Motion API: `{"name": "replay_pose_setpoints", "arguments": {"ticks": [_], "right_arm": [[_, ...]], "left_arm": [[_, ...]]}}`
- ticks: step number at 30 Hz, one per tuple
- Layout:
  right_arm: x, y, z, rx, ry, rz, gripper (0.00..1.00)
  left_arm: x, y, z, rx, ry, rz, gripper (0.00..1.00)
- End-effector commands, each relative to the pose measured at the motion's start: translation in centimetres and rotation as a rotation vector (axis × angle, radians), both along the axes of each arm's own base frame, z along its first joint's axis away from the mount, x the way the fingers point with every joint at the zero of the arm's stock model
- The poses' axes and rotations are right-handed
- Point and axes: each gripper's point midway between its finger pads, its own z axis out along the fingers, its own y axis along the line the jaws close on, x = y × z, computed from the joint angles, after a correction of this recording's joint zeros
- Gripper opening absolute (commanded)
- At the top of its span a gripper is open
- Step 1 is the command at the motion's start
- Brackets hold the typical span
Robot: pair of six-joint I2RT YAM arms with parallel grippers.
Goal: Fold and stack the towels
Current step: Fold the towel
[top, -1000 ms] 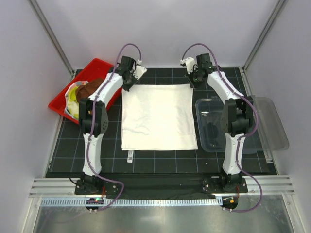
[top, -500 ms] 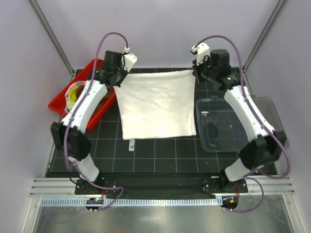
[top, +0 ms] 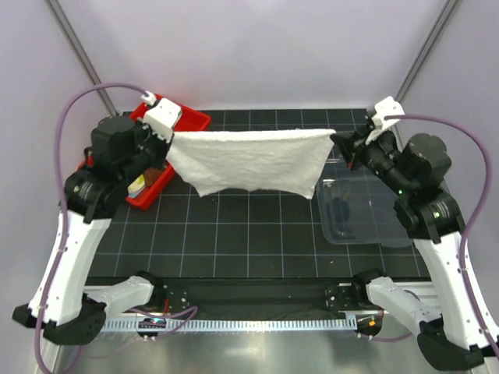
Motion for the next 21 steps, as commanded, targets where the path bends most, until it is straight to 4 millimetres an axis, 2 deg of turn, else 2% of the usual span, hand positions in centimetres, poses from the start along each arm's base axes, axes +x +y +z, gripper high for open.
{"name": "replay_pose_setpoints", "arguments": {"ticks": [1,2,5,8,9,10,11,13,14,15,16,17,18,19,20,21], "right_arm": [[-3.7,-0.1,3.8,0.094,-0.111,0.049,0.01],[-4.3,0.0,4.1,0.105,-0.119,0.065,0.01],[-6.4,0.5,5.1,0.133,-0.143,0.122,0.01],[-6.2,0.3,4.9,0.134,-0.131,0.105,0.01],[-5.7,0.4,4.4,0.130,-0.114,0.101,0.01],[-4.7,0.6,3.5,0.124,-0.086,0.098,0.01],[-2.8,1.1,1.6,0.104,-0.023,0.095,0.01],[-0.5,1.6,-1.1,0.075,0.054,0.082,0.01],[0.6,1.9,-2.8,0.061,0.093,0.080,0.01],[2.7,2.4,-4.6,0.047,0.136,0.073,0.01],[3.9,2.5,-5.5,0.027,0.146,0.066,0.01],[5.1,2.8,-6.8,0.010,0.170,0.063,0.01],[7.2,3.4,-8.9,-0.010,0.210,0.064,0.01],[8.6,3.6,-10.2,-0.040,0.229,0.063,0.01],[9.8,3.9,-10.7,-0.051,0.236,0.066,0.01],[11.9,4.4,-13.2,-0.077,0.284,0.068,0.01]], "left_arm": [[-3.2,1.0,1.3,-0.039,0.007,-0.001,0.00],[-3.8,1.1,2.0,-0.049,-0.002,-0.006,0.00],[-5.8,1.2,1.6,-0.050,0.045,-0.043,0.00],[-6.1,1.3,1.8,-0.061,0.022,-0.044,0.00],[-5.7,1.2,0.7,-0.050,0.039,-0.041,0.00],[-4.8,1.3,0.1,-0.037,0.049,-0.015,0.00],[-4.1,1.1,-1.2,-0.013,0.077,-0.016,0.00],[-2.6,0.9,-3.0,0.022,0.120,-0.001,0.00],[-0.8,0.3,-4.5,0.048,0.151,0.001,0.00],[0.1,0.1,-6.0,0.071,0.177,0.004,0.00],[2.4,-0.2,-7.3,0.093,0.185,0.029,0.00],[3.6,-0.2,-8.1,0.099,0.190,0.038,0.00],[5.0,-0.2,-9.2,0.116,0.206,0.039,0.00],[6.7,0.4,-9.6,0.115,0.204,0.070,0.00],[9.3,0.1,-12.0,0.138,0.246,0.084,0.00],[10.6,0.2,-12.6,0.145,0.257,0.092,0.00]]}}
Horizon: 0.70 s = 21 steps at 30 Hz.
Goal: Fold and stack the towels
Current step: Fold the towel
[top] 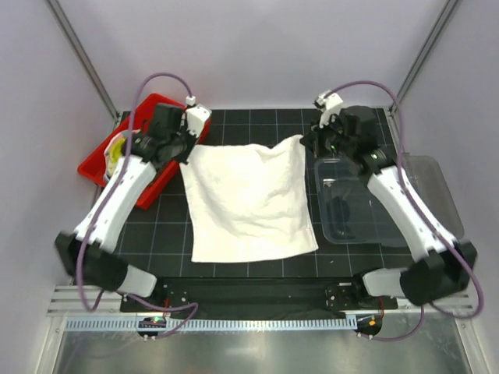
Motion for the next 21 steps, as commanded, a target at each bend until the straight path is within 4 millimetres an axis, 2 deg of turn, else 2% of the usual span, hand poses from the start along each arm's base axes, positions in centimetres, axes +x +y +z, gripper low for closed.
{"name": "replay_pose_setpoints", "arguments": {"ticks": [1,2,3,4,5,6,7,8,9,12,15,17,18,20,21], "right_arm": [[5.3,0.3,-2.0,-0.058,-0.035,-0.014,0.01],[6.4,0.3,-2.7,-0.058,-0.032,-0.019,0.01],[7.9,0.3,-3.0,-0.050,-0.049,-0.028,0.01],[9.3,0.3,-5.0,-0.057,-0.014,-0.035,0.01],[10.6,-0.1,-5.0,-0.055,-0.020,-0.051,0.01],[11.7,-0.2,-5.0,-0.056,-0.039,-0.066,0.01],[12.4,-0.3,-5.3,-0.058,-0.044,-0.071,0.01],[13.5,-0.3,-6.5,-0.065,-0.032,-0.071,0.01],[14.1,-0.3,-6.7,-0.068,-0.040,-0.067,0.01],[15.3,0.3,-8.5,-0.078,-0.023,-0.026,0.01],[16.2,0.0,-10.3,-0.120,-0.016,-0.034,0.01],[16.3,-0.5,-11.3,-0.145,-0.003,-0.041,0.01],[16.4,-0.9,-11.4,-0.155,-0.008,-0.049,0.01],[16.2,-1.8,-12.0,-0.178,-0.011,-0.067,0.01],[16.1,-2.1,-11.6,-0.186,-0.025,-0.069,0.01]], "left_arm": [[7.5,1.2,-0.4,0.026,-0.090,0.079,0.00],[8.9,1.0,-1.2,0.024,-0.079,0.082,0.00],[10.5,0.5,-3.4,0.029,-0.032,0.070,0.00],[12.1,0.3,-3.0,0.033,-0.061,0.067,0.00],[13.2,0.3,-3.4,0.046,-0.068,0.071,0.00],[14.4,0.2,-5.5,0.069,-0.038,0.073,0.00],[15.2,0.0,-5.8,0.080,-0.043,0.064,0.00],[16.1,-0.2,-5.5,0.077,-0.062,0.062,0.00],[16.9,-0.6,-7.1,0.084,-0.036,0.054,0.00],[17.9,-1.0,-8.5,0.089,-0.020,0.041,0.00],[17.7,-0.8,-9.6,0.111,-0.004,0.031,0.00],[17.4,-0.4,-9.5,0.131,-0.020,0.024,0.00],[16.8,-0.1,-10.5,0.145,-0.003,0.023,0.00],[16.4,0.6,-9.7,0.158,-0.034,0.032,0.00],[16.0,0.8,-10.2,0.164,-0.026,0.034,0.00]]}}
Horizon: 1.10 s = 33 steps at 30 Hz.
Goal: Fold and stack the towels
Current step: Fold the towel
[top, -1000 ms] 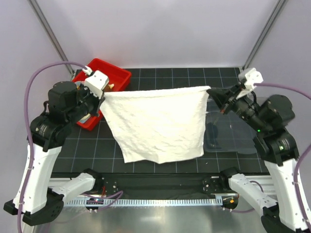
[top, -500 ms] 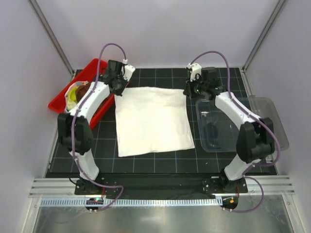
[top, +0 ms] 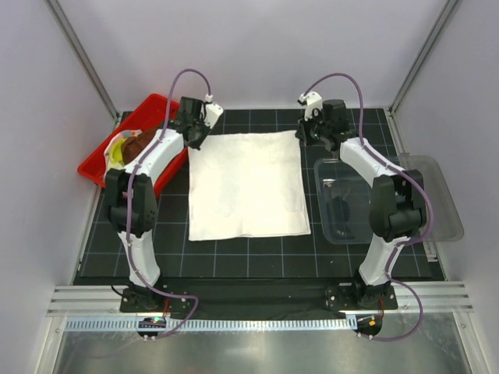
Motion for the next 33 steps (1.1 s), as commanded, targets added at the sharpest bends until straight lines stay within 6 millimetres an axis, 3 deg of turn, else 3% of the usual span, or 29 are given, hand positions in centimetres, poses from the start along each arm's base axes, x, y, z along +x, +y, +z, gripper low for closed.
{"name": "replay_pose_setpoints", "arguments": {"ticks": [1,6,17,18,23,27,29,30,31,33], "right_arm": [[1.0,-1.7,2.2,-0.046,-0.131,-0.015,0.01],[-0.1,-2.5,4.1,-0.048,-0.195,-0.043,0.01],[-6.1,-3.3,2.5,-0.058,-0.114,-0.017,0.01],[-6.5,-3.3,2.4,-0.050,-0.109,-0.019,0.01],[-9.2,-2.3,2.7,0.010,-0.080,0.026,0.01],[-12.2,-1.1,1.4,0.040,-0.029,0.088,0.01],[-13.1,-1.2,2.3,0.050,-0.059,0.084,0.01],[-13.9,-1.3,1.4,0.049,-0.045,0.077,0.01],[-14.1,-1.3,1.6,0.052,-0.055,0.065,0.01],[-15.2,-1.3,1.5,0.058,-0.054,0.067,0.01]], "left_arm": [[-0.1,1.0,3.7,0.010,-0.122,-0.002,0.00],[-1.5,1.3,4.2,-0.001,-0.127,-0.009,0.00],[-6.1,1.1,3.1,-0.065,-0.067,-0.023,0.00],[-6.6,1.1,3.6,-0.072,-0.078,-0.029,0.00],[-8.9,1.3,3.0,-0.078,-0.067,-0.026,0.00],[-10.7,1.0,2.9,-0.090,-0.063,-0.015,0.00],[-11.4,0.9,2.7,-0.108,-0.062,0.008,0.00],[-12.0,1.2,1.9,-0.106,-0.052,0.031,0.00],[-12.3,1.1,2.5,-0.112,-0.075,0.051,0.00],[-13.5,0.7,1.7,-0.119,-0.067,0.067,0.00]]}}
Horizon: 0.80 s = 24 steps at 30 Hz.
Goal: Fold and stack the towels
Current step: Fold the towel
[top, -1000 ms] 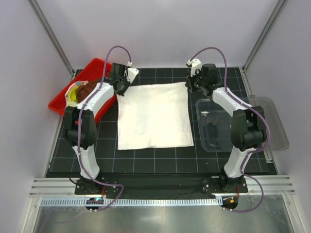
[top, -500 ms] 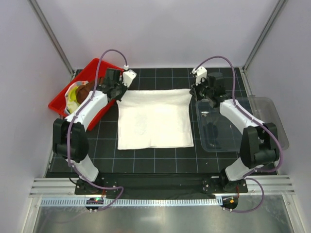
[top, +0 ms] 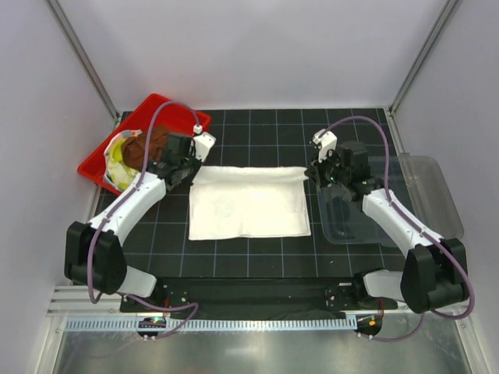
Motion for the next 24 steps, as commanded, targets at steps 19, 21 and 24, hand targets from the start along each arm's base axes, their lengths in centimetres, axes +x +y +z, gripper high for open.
{"name": "replay_pose_setpoints", "arguments": {"ticks": [19,21,24], "right_arm": [[-6.0,-0.2,-1.0,0.083,0.113,-0.136,0.01],[-6.7,0.1,-1.4,0.085,0.125,-0.120,0.01],[-7.6,0.2,-2.1,0.075,0.134,-0.113,0.01]], "left_arm": [[-7.2,-0.7,0.3,-0.119,-0.043,0.177,0.00],[-7.7,-0.5,-0.3,-0.131,-0.042,0.203,0.00],[-8.0,-0.8,-0.7,-0.155,-0.024,0.208,0.00]]}}
